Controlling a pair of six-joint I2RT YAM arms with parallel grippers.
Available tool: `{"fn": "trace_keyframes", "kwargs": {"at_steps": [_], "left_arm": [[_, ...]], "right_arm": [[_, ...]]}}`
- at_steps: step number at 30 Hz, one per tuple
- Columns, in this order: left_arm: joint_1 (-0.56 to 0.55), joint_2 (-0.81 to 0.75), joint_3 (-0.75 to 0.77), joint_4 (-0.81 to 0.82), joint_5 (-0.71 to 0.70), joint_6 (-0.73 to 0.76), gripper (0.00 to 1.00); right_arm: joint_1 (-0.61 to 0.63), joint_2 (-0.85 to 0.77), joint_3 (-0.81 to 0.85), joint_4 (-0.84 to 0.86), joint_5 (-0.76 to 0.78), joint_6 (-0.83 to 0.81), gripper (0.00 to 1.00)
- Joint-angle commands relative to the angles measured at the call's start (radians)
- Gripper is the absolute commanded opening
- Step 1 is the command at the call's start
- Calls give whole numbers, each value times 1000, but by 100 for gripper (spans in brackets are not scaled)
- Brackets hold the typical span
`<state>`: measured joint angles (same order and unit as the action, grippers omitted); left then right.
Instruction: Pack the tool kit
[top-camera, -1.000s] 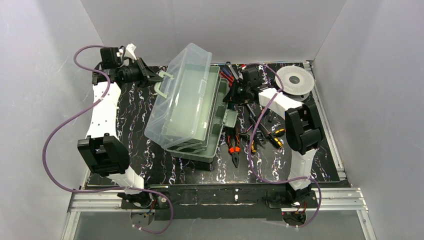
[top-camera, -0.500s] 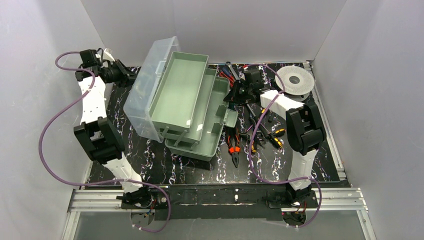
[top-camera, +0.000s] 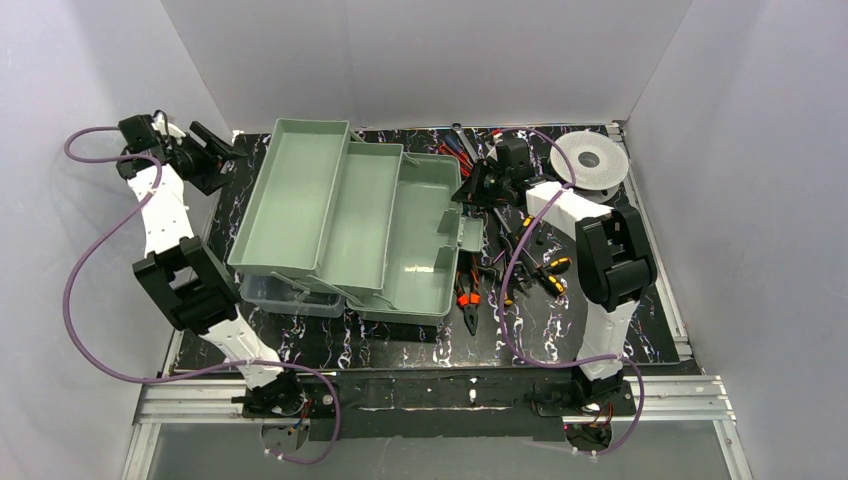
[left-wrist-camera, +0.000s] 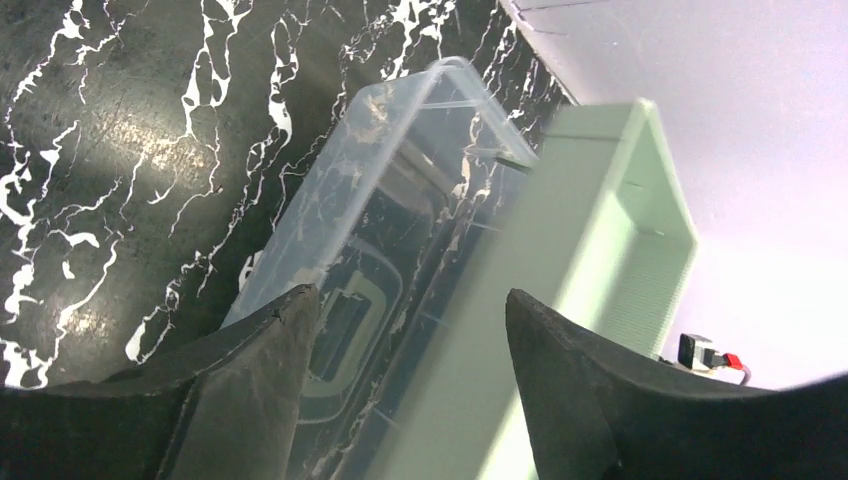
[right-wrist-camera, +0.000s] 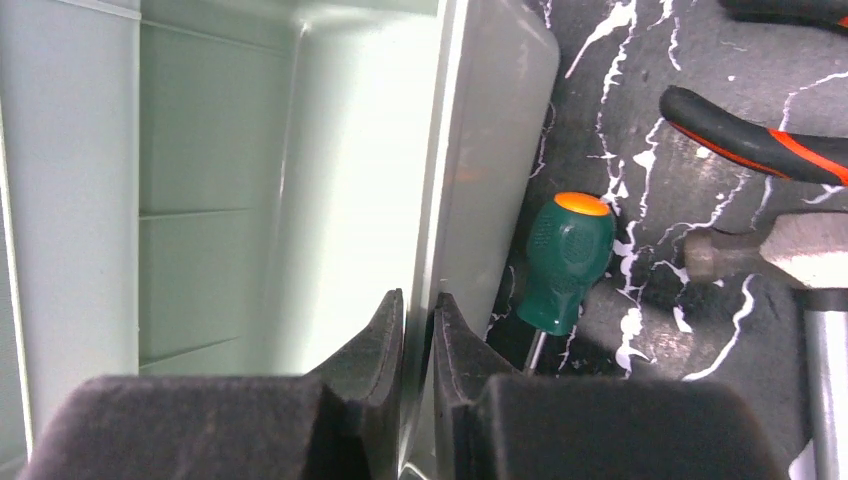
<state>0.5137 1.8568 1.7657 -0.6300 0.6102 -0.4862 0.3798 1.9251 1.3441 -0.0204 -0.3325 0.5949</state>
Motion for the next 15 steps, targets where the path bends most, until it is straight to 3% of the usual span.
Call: {"fn": "trace_keyframes", "kwargs": {"at_steps": [1, 6, 15], "left_arm": [[-6, -164, -15, 8, -69, 0, 70], [-19, -227, -38, 19, -37, -13, 73], [-198, -466, -191, 22, -287, 84, 84]], "right_arm": [[5, -14, -27, 10, -68, -81, 8], [5, -12, -25, 11, -71, -81, 8], [5, -5, -26, 44, -93, -79, 8]]}}
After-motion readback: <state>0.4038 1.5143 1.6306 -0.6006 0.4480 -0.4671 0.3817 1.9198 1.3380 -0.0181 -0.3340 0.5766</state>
